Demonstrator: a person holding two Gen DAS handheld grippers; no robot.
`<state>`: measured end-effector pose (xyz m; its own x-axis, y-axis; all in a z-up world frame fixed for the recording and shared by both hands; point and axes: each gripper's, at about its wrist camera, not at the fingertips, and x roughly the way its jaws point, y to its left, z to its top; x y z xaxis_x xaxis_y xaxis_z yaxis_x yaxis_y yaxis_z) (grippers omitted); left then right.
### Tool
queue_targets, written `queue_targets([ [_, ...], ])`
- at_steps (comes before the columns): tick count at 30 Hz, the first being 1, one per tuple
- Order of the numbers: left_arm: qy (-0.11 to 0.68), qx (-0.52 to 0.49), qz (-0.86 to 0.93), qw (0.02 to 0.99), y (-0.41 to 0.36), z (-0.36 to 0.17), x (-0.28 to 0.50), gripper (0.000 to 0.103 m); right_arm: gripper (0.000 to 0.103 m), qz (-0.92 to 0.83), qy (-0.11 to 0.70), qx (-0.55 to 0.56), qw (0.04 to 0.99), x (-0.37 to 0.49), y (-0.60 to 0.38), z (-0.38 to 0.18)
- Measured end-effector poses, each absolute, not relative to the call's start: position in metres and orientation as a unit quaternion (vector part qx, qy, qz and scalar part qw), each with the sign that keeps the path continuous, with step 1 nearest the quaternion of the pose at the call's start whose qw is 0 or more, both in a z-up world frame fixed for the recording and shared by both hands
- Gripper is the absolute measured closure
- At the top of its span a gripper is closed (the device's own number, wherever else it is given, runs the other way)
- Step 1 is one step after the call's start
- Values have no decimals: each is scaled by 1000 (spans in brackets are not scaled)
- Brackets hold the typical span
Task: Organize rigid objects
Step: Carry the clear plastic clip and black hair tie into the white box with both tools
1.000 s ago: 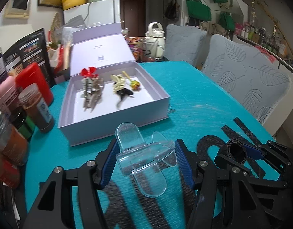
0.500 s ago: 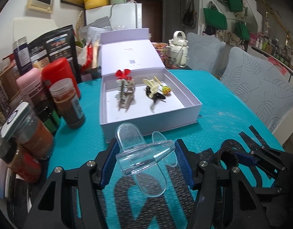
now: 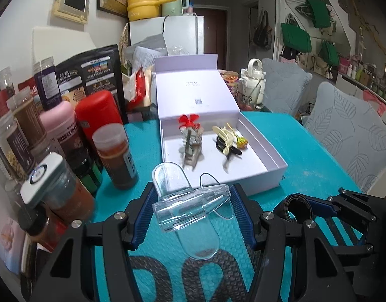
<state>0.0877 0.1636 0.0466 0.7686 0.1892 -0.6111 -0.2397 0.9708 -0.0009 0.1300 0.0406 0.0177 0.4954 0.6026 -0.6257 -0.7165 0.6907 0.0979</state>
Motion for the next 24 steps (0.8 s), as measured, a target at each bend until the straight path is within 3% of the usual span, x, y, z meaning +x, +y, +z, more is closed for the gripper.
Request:
queue_targets([
  [24,265,-23,100,959,185,97,155,44,62,392,281,-98,871,199,63,70],
])
